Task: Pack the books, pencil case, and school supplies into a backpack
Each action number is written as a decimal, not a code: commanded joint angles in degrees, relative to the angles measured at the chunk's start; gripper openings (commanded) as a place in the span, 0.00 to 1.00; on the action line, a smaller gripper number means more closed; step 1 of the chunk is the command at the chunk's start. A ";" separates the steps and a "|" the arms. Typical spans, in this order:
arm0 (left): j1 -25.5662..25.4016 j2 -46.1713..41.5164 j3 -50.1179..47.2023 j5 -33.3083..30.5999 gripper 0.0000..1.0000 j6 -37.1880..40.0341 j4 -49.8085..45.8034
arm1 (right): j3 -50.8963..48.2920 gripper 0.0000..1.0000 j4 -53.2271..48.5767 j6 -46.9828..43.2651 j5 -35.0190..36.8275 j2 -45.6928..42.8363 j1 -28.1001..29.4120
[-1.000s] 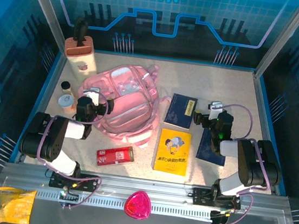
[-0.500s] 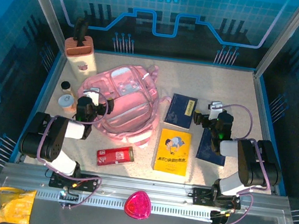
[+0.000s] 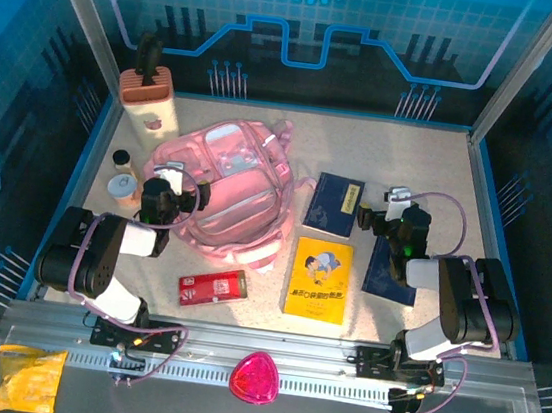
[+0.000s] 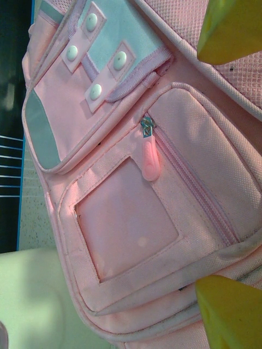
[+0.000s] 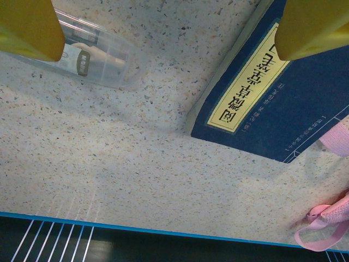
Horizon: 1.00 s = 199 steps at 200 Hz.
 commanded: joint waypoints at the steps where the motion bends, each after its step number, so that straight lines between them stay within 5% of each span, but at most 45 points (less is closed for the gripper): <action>1: 0.75 0.57 1.13 1.50 0.99 1.57 1.98 | 1.07 1.00 1.94 -0.66 -0.96 0.63 -0.96; 78: 0.75 -1.81 0.12 1.62 0.99 1.53 2.15 | 0.51 1.00 0.92 -1.30 -0.24 -2.25 -0.36; 133: 0.75 -15.05 1.38 1.27 0.99 0.73 -10.56 | 3.99 1.00 -16.73 1.86 0.20 -14.56 -0.17; 162: 0.75 -24.98 3.35 3.46 0.99 -6.03 -19.00 | 6.89 1.00 -29.34 17.25 6.73 -22.82 -0.77; 199: 0.90 -32.16 8.00 1.60 0.99 -21.30 -35.31 | 7.15 1.00 -37.92 25.47 0.94 -28.15 -5.37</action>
